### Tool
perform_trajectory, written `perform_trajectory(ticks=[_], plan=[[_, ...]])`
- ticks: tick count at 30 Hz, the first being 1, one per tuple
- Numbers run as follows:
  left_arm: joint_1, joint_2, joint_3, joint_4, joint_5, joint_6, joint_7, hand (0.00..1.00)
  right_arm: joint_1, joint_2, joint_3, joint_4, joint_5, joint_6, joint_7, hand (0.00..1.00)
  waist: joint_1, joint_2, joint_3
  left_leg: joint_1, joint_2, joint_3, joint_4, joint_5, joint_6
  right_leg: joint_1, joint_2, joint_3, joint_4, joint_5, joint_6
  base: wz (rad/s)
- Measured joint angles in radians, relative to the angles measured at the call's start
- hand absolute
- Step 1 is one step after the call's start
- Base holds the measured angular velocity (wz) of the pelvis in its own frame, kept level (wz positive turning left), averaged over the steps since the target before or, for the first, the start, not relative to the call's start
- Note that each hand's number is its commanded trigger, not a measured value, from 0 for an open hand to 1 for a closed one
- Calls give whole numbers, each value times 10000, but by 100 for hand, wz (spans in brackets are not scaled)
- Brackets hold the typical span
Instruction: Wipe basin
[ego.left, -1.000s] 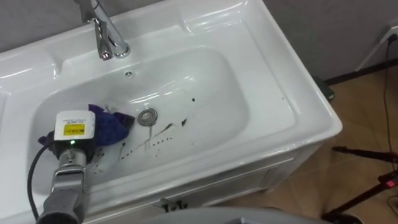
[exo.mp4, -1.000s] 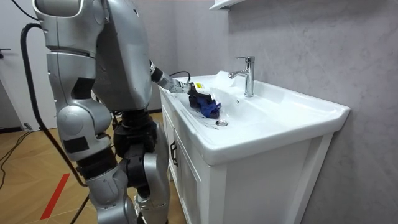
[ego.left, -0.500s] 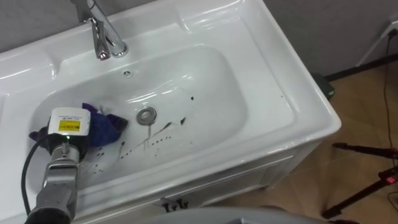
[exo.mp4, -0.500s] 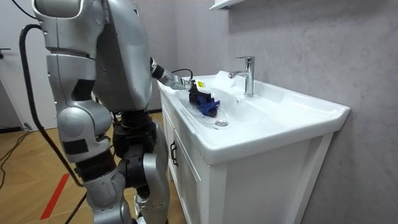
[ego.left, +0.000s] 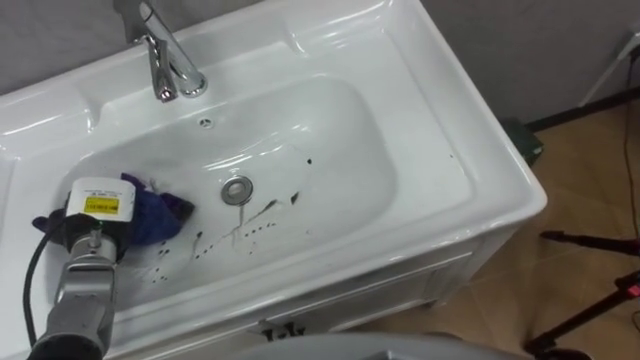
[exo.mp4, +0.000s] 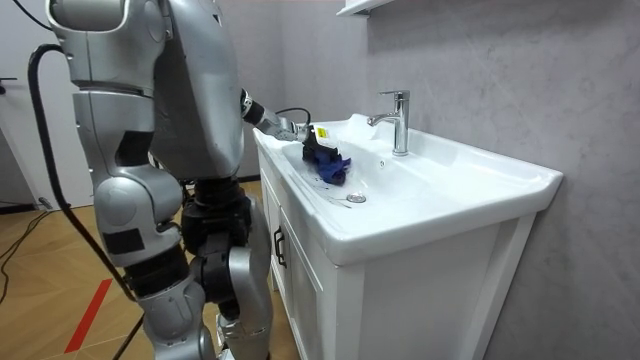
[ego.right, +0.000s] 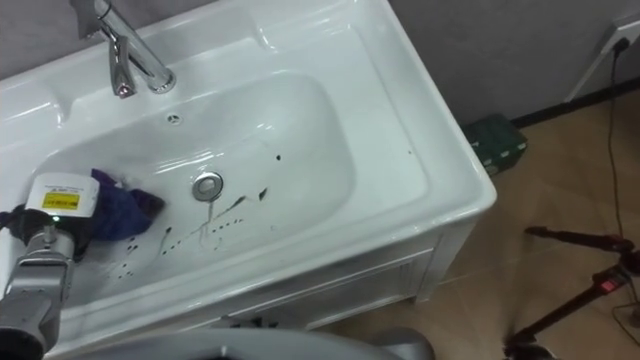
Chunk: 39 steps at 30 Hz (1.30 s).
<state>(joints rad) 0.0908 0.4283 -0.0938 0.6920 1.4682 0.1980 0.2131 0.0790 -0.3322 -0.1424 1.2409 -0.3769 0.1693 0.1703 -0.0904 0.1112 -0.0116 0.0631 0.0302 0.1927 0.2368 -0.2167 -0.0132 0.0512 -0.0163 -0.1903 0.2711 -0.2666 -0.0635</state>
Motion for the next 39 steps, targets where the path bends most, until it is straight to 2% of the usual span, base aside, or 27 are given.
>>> perform_trajectory(ticks=[8,12,17,20,23,25,27,30,32,34,36,39], plan=[[16,36,-85,61,275,97,-32,100,-58,-21,3,-3,-131,45,-220,0,99,152,-19,9,19,-4,27,6,-9,-41,5,-16,41,-8,-18,0],[-27,47,-757,58,249,769,-270,100,-319,-81,30,152,-129,-46,-212,0,17,196,-10,-108,13,-91,37,22,-35,-199,-23,-62,243,-42,-47,2],[-45,47,-1258,129,264,1347,-676,100,-522,-97,77,267,-177,-83,-163,0,-163,166,3,-118,12,-69,22,50,-82,-264,-39,-66,412,-116,-94,0],[-45,41,-1675,60,249,1759,-755,100,-618,-78,438,452,-73,-159,-198,0,-350,25,22,-174,-22,-115,18,87,-127,-333,-112,-223,547,-215,-115,14],[-29,12,-1858,-72,254,1929,-868,100,-684,-75,531,450,87,-176,-182,0,-423,-95,29,-155,-51,-76,33,117,-146,-341,-183,-334,584,-305,-122,12],[-41,-4,-1880,-320,149,1938,-1085,100,-727,-75,865,443,144,-192,-182,0,-442,-151,38,-148,-56,-76,17,129,-145,-338,-193,-348,588,-310,-120,4],[-12,-84,-2030,-877,-43,1947,-1479,100,-781,-64,1332,427,283,-182,-172,0,-410,-260,99,-161,-70,-82,3,156,-132,-331,-223,-390,590,-314,-111,8],[134,-311,-2079,-1764,-30,1943,-1843,100,-787,64,1634,380,338,-174,-208,0,-437,-401,104,-291,-81,-79,19,158,-129,-334,-264,-630,545,-322,-90,20],[103,-399,-2195,-2166,-39,1943,-1898,100,-792,212,1753,422,423,-200,-231,0,-415,-539,137,-358,-77,-76,50,159,-127,-347,-266,-702,536,-325,-85,20],[116,-427,-2248,-2537,-90,1939,-2100,100,-826,237,1977,423,535,-282,-208,0,-400,-580,134,-390,-77,-76,51,160,-126,-343,-271,-753,512,-326,-84,11],[77,-452,-2293,-3108,-396,1833,-2662,100,-981,241,2125,546,885,-417,-149,0,-459,-584,135,-454,-77,-113,44,167,-115,-317,-277,-877,408,-310,-67,15],[9,-469,-2555,-3913,-725,1493,-3127,100,-1027,256,2420,745,1389,-621,-139,0,-469,-609,153,-576,-107,-299,72,167,-114,-324,-304,-1046,381,-300,-55,17]])
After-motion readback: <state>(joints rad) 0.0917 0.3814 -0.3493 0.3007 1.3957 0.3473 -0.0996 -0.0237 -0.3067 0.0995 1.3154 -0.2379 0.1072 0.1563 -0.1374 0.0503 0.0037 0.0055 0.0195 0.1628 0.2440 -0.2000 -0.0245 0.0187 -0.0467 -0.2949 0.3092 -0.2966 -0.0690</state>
